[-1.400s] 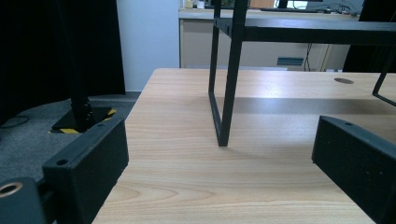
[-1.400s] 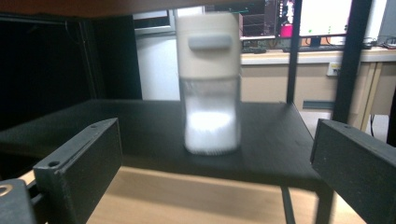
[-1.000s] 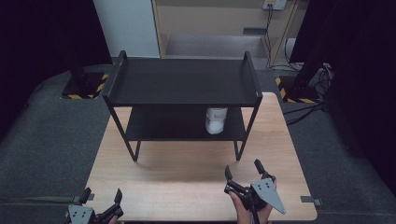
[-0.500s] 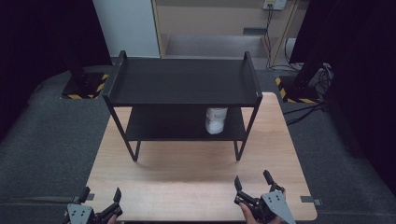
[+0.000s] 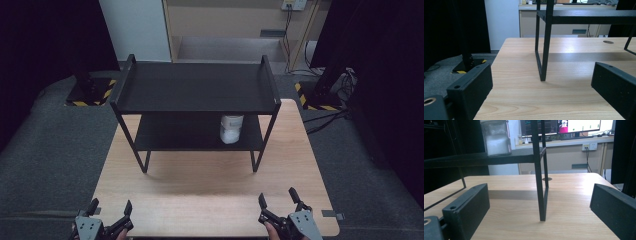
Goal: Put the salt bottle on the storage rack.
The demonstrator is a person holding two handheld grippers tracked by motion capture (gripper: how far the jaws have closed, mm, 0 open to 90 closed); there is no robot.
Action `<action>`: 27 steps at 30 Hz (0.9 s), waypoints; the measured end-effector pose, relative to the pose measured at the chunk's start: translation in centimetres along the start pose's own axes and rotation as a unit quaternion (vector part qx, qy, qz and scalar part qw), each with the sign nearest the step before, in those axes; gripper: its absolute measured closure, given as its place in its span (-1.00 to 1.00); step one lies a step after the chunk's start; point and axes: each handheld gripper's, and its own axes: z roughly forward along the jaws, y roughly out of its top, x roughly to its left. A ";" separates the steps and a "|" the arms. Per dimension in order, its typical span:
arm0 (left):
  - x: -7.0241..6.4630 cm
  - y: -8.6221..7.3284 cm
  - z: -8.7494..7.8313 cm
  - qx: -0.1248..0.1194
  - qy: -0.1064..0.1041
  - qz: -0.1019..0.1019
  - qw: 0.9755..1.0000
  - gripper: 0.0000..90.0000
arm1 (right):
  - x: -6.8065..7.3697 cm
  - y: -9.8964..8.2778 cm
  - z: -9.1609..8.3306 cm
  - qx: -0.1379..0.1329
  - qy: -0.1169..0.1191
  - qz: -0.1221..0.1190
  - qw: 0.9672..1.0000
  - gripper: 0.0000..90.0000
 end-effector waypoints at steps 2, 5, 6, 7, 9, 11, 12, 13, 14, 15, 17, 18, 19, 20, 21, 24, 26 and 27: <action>-0.1 0.0 0.0 -0.001 0.000 0.001 1.000 -0.94 | -0.1 0.0 -0.1 0.000 0.000 -0.002 1.000 -0.94; -0.1 0.1 0.1 -0.001 0.000 0.002 1.000 -0.94 | -0.1 0.0 0.0 -0.001 0.001 -0.006 1.000 -0.94; -0.1 0.1 0.1 -0.001 0.001 0.001 1.000 -0.94 | -0.2 0.0 0.0 -0.002 0.002 -0.006 1.000 -0.94; -0.1 0.1 0.1 0.000 0.001 0.001 1.000 -0.94 | -0.2 0.0 0.1 -0.002 0.002 -0.005 1.000 -0.94; -0.1 0.1 0.1 0.000 0.002 0.002 1.000 -0.94 | -0.2 0.0 0.2 -0.003 0.004 -0.006 1.000 -0.94; -0.1 0.1 0.2 0.001 0.002 0.001 1.000 -0.94 | -0.2 0.0 0.3 -0.002 0.005 -0.006 1.000 -0.94; -0.1 0.1 0.2 0.001 0.003 0.001 1.000 -0.94 | -0.3 0.0 0.3 -0.001 0.006 -0.006 1.000 -0.94; -0.1 0.1 0.2 0.001 0.003 0.001 1.000 -0.94 | -0.3 0.0 0.4 0.000 0.007 -0.006 1.000 -0.94; -0.1 0.1 0.2 0.001 0.003 0.001 1.000 -0.94 | -0.3 0.0 0.4 0.001 0.007 -0.005 1.000 -0.94; -0.1 0.1 0.2 0.001 0.003 0.002 1.000 -0.94 | -0.3 0.0 0.4 0.002 0.008 -0.004 1.000 -0.94; -0.1 0.1 0.2 0.001 0.003 0.002 1.000 -0.94 | -0.4 -0.1 0.5 0.003 0.008 -0.005 1.000 -0.93; -0.1 0.1 0.2 0.001 0.003 0.002 1.000 -0.94 | -0.4 -0.1 0.5 0.003 0.008 -0.004 1.000 -0.93; 0.0 0.1 0.2 0.001 0.004 0.002 1.000 -0.94 | -0.3 -0.2 0.5 0.003 0.008 -0.004 1.000 -0.93; 0.0 0.1 0.2 0.001 0.004 0.002 1.000 -0.94 | -0.3 -0.2 0.5 0.003 0.008 -0.004 1.000 -0.93; 0.0 0.0 0.2 0.000 0.004 0.001 1.000 -0.94 | -0.3 -0.2 0.5 0.004 0.007 -0.004 1.000 -0.93; 0.0 0.0 0.2 0.001 0.005 0.001 1.000 -0.94 | -0.4 -0.3 0.5 0.006 0.008 -0.004 1.000 -0.93; -0.1 0.0 0.2 0.001 0.005 0.001 1.000 -0.94 | -0.5 -0.3 0.6 0.006 0.008 -0.003 1.000 -0.93; -0.1 0.0 0.2 0.001 0.005 0.001 1.000 -0.94 | -0.5 -0.3 0.6 0.006 0.008 -0.003 1.000 -0.93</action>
